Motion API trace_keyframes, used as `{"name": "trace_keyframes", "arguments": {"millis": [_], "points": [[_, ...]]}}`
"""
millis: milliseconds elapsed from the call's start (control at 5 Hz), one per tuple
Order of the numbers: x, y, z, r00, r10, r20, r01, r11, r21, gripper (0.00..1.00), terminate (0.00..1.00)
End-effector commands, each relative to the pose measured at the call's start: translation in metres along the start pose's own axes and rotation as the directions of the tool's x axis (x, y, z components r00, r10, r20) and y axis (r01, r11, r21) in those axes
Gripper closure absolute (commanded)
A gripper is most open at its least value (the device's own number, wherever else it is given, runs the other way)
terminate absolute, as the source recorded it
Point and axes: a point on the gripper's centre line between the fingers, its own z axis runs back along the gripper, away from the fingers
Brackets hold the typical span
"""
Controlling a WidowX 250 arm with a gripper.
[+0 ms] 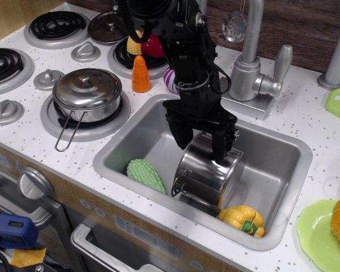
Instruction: Flip pot upright in sink
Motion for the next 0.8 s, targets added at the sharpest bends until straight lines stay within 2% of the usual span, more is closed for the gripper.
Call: {"name": "trace_keyframes", "arguments": {"millis": [0, 400, 600], "points": [[0.007, -0.009, 0.004, 0.993, 0.079, 0.087, -0.071, 0.993, -0.092, 0.0, 0.0], [0.01, -0.022, -0.002, 0.985, 0.111, 0.133, -0.091, 0.984, -0.15, 0.0, 0.0], [0.01, -0.022, -0.002, 0.984, 0.108, 0.143, -0.086, 0.985, -0.148, 1.0, 0.0]]}}
